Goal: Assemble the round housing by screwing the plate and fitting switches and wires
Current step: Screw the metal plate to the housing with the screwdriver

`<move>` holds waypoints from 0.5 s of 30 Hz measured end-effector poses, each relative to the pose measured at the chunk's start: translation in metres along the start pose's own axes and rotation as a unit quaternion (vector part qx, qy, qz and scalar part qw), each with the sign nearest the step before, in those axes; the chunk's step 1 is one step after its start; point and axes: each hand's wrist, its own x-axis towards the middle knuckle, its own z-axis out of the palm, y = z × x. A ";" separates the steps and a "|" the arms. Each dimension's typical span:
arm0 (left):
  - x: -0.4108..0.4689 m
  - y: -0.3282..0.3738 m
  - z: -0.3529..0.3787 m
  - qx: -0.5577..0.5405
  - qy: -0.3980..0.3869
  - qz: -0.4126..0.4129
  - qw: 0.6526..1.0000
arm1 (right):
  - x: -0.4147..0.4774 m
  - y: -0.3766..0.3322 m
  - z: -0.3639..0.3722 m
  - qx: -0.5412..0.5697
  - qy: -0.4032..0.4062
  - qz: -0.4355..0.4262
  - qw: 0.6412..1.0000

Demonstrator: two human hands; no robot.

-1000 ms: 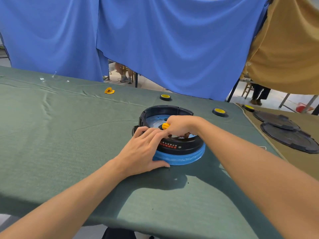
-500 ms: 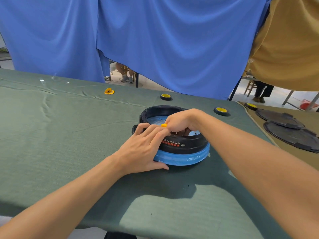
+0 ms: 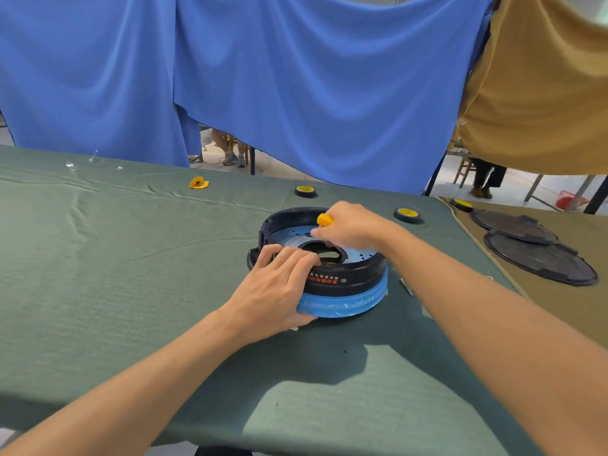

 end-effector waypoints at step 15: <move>0.019 0.032 0.006 0.010 0.004 -0.032 0.999 | -0.081 0.134 0.008 -0.003 0.113 0.183 0.977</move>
